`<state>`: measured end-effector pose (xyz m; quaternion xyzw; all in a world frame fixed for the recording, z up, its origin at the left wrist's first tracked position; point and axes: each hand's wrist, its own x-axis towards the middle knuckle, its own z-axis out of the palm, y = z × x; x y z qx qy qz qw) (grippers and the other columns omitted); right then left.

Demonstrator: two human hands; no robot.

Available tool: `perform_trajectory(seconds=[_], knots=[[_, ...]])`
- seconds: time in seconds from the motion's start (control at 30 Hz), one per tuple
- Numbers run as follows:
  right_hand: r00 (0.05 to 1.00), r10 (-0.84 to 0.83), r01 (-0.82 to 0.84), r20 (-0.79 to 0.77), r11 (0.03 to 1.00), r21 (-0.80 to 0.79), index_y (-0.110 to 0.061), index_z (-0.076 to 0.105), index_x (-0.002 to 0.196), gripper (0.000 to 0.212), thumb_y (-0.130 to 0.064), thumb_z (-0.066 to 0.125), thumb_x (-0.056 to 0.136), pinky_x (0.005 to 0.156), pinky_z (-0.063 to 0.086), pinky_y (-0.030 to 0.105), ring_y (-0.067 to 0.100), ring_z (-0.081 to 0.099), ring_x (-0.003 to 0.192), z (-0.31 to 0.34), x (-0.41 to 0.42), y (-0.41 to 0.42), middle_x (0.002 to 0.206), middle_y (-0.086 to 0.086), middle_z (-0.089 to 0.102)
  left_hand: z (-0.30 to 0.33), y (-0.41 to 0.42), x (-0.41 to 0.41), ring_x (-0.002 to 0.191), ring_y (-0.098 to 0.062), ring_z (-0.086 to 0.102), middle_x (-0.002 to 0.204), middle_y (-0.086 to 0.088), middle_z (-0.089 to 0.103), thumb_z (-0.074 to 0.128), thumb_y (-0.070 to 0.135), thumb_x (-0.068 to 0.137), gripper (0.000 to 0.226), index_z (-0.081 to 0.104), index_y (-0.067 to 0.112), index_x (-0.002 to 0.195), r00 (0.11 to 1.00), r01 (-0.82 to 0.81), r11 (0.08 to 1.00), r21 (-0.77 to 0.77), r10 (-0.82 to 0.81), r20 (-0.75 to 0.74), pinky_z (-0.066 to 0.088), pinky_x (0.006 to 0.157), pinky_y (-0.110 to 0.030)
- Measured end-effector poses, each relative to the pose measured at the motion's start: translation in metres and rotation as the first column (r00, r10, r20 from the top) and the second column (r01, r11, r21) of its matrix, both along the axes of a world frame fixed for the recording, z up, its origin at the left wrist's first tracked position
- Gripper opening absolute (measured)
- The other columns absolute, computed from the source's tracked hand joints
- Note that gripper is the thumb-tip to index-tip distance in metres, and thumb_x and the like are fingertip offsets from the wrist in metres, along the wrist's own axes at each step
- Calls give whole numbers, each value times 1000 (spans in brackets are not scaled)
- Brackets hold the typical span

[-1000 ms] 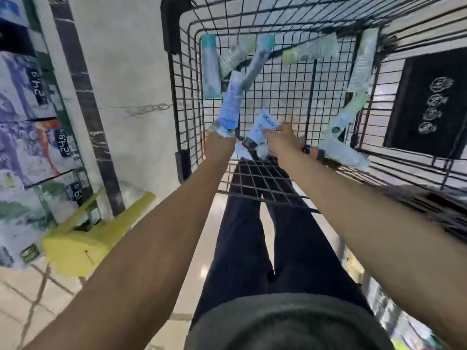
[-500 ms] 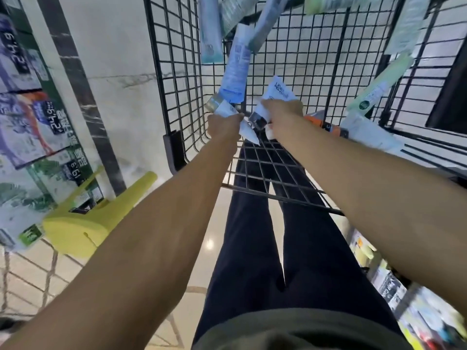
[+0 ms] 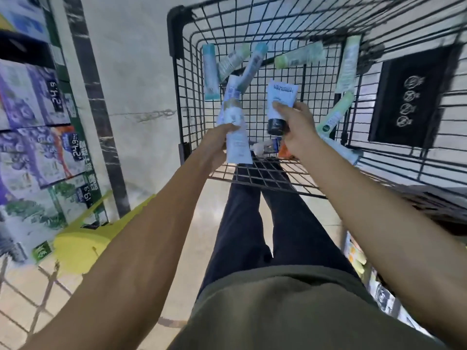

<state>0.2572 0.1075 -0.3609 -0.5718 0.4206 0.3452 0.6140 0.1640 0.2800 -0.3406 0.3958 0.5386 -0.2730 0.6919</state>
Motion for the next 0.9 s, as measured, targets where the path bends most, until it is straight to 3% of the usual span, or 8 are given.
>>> perform_trajectory(seconds=[0.07,0.2,0.37,0.5,0.63,0.7,0.8,0.9], knots=[[999,-15,13,43,999,44,-8,55,130,54,-8,83,83,71,62,43,32,74,98,36,7,-8,120,15,72,34,-1,7,88,-27,70,96,-11,69,59,7,96,38,54,-3,133,997,26,1000,1,-26,74,62,82,-47],[986,-59,40,156,992,122,-7,54,133,56,-8,82,85,72,63,47,33,73,100,111,17,-24,123,16,71,99,-6,19,92,-35,70,110,-20,71,76,9,80,53,55,-4,127,969,86,990,109,-108,222,54,89,-61],[945,-174,118,276,971,208,-13,54,131,51,-2,78,86,72,62,40,28,74,98,192,11,-51,118,11,73,170,-13,26,91,-33,72,120,-23,68,76,-2,81,47,56,4,123,910,64,986,154,-121,396,61,78,-45],[889,-237,161,391,963,217,-14,54,135,57,-7,80,85,78,60,46,31,73,104,246,-8,-71,118,10,74,214,-19,26,91,-31,70,113,-17,71,74,-4,78,48,62,1,125,833,144,968,203,-230,504,57,71,-37],[805,-302,229,510,952,201,-14,60,122,43,-8,80,85,76,61,54,40,70,107,289,-28,-84,126,18,68,248,-22,26,91,-34,68,115,-21,72,75,0,77,42,72,6,119,737,199,946,258,-318,597,56,71,-38],[754,-341,273,562,940,204,-11,60,124,45,-8,81,84,78,61,55,42,69,110,308,-40,-87,126,18,69,267,-22,26,88,-33,68,111,-18,74,79,2,77,39,74,9,115,688,203,929,309,-360,630,55,67,-36],[697,-396,339,599,917,211,-16,62,116,37,-8,80,85,68,59,45,38,71,100,332,-62,-91,125,20,70,290,-21,25,79,-28,70,109,-18,73,83,-2,74,37,73,8,108,649,163,918,363,-376,661,55,60,-31],[630,-456,405,629,884,236,-18,61,119,39,-7,80,86,74,61,49,35,72,98,350,-93,-96,121,16,72,315,-20,22,66,-20,68,106,-19,72,84,0,75,36,73,6,108,544,250,867,431,-494,678,49,50,-23]])
